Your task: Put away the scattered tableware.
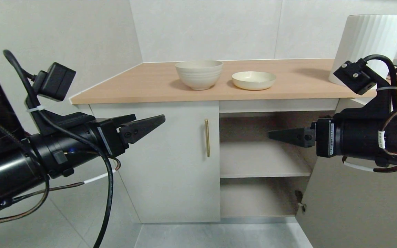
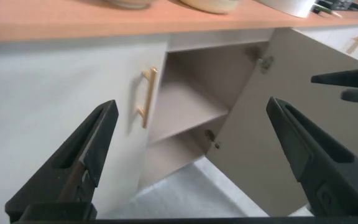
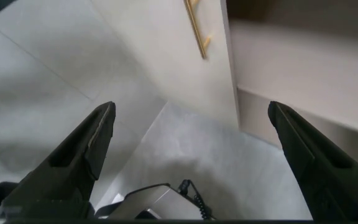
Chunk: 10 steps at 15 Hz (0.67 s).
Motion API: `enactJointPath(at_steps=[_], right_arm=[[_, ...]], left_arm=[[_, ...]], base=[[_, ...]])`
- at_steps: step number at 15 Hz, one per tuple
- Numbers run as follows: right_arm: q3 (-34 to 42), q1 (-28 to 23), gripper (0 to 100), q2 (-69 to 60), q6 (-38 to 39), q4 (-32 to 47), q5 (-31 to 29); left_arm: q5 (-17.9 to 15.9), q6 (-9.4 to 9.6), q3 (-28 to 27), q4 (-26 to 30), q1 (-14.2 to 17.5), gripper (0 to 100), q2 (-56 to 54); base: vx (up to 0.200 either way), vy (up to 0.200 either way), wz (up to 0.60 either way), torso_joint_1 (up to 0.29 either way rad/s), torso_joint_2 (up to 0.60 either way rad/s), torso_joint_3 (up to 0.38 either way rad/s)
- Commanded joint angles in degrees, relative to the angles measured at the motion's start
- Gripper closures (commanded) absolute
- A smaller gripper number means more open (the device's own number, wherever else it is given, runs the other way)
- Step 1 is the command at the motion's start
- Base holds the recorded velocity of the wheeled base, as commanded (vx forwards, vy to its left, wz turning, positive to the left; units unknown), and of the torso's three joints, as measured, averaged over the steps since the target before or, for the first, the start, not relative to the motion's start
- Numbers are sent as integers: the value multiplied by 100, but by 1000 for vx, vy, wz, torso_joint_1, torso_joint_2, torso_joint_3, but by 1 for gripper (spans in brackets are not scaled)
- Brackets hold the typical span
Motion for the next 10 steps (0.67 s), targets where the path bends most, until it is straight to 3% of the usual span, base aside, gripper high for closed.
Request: enactJointPath(at_steps=[1, 5, 10], right_arm=[[33, -4, 0, -68, 1, -4, 24], [121, -4, 0, -138, -7, -48, 50], [209, 5, 0, -235, -34, -57, 59]], left_arm=[[0, -3, -9, -5, 6, 0, 28], [9, -12, -9, -23, 6, 0, 10], [-17, -21, -18, 13, -2, 0, -174]], base=[[200, 0, 0, 2, 7, -2], [200, 0, 0, 1, 5, 0], [0, 0, 0, 0, 0, 0]])
